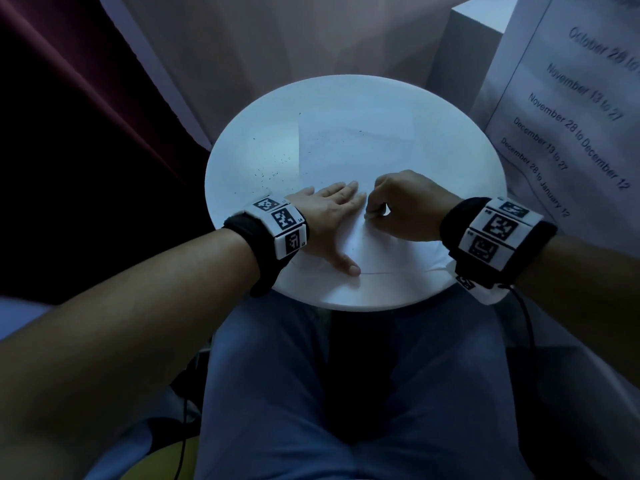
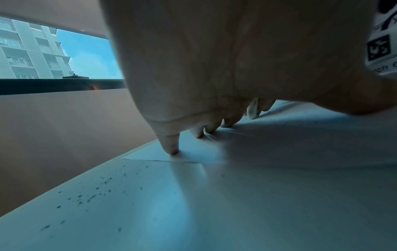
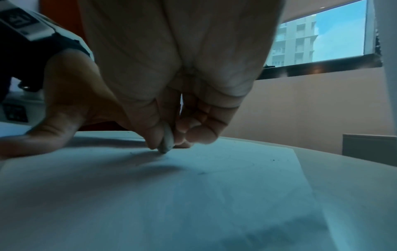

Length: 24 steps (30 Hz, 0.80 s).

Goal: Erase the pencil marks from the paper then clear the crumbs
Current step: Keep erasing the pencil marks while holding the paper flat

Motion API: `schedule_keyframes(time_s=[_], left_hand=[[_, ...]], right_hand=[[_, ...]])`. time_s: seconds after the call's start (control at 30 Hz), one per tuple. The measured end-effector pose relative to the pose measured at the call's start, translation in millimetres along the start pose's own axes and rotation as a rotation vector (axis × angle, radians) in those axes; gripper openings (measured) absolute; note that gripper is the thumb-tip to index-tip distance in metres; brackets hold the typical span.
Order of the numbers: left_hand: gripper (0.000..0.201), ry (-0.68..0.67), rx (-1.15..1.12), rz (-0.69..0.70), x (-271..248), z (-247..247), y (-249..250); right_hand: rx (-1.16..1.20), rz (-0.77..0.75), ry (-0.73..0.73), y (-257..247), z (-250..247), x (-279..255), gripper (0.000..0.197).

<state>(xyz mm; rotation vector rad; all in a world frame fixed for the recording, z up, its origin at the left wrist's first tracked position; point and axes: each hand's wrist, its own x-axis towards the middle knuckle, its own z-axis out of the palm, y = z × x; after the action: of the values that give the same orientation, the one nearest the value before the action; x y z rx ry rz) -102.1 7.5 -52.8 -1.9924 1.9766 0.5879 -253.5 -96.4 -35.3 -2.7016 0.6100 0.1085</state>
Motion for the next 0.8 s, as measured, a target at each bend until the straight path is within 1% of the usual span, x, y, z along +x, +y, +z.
schedule_keyframes(time_s=[0.07, 0.13, 0.17, 0.23, 0.33, 0.4, 0.43, 0.5, 0.53, 0.57, 0.6, 0.7, 0.73, 0.8], left_hand=[[0.138, -0.004, -0.007, 0.000, 1.1, 1.5, 0.1], [0.139, -0.016, -0.006, -0.003, 1.2, 1.2, 0.1], [0.139, -0.022, -0.008, -0.003, 1.5, 1.2, 0.0], [0.138, -0.026, -0.014, -0.002, 2.0, 1.6, -0.3], [0.138, -0.024, -0.011, -0.009, 2.4, 1.7, -1.4], [0.138, -0.025, -0.009, -0.008, 1.9, 1.4, -1.3], [0.138, -0.027, -0.010, -0.007, 1.8, 1.3, -1.0], [0.138, -0.032, -0.012, -0.006, 1.6, 1.2, 0.2], [0.138, -0.034, -0.012, -0.006, 1.7, 1.2, 0.4], [0.138, -0.034, -0.013, -0.005, 1.7, 1.7, 0.6], [0.138, -0.033, -0.013, -0.006, 1.7, 2.0, 0.6], [0.137, -0.033, -0.022, -0.011, 0.8, 1.7, -0.4], [0.137, -0.034, -0.025, -0.012, 0.4, 1.4, -0.6], [0.138, -0.033, -0.022, -0.008, 0.9, 1.9, -0.4]], right_hand=[[-0.038, -0.062, 0.007, -5.4, 4.3, -9.4, 0.013], [-0.041, -0.148, -0.038, -14.7, 12.0, -23.1, 0.014], [-0.033, -0.164, -0.070, -16.9, 14.1, -27.2, 0.013], [0.005, -0.129, -0.074, -12.7, 8.5, -24.1, 0.011], [-0.007, -0.013, 0.027, 2.7, -5.8, -9.7, 0.011], [-0.027, -0.013, 0.038, 0.0, -5.2, -10.9, 0.012], [-0.030, -0.047, 0.006, -6.5, -1.5, -14.6, 0.012], [-0.014, -0.128, -0.109, -21.5, 6.3, -25.9, 0.012], [-0.005, -0.137, -0.158, -23.2, 6.9, -27.7, 0.011], [0.004, -0.120, -0.174, -20.4, 4.3, -25.4, 0.010], [0.021, -0.081, -0.146, -12.9, 0.1, -19.2, 0.008], [0.026, 0.030, 0.012, 9.9, -12.3, -5.0, 0.010], [0.023, 0.029, 0.027, 10.8, -11.1, -5.0, 0.011], [0.001, -0.042, -0.019, -0.1, -2.1, -13.0, 0.012]])
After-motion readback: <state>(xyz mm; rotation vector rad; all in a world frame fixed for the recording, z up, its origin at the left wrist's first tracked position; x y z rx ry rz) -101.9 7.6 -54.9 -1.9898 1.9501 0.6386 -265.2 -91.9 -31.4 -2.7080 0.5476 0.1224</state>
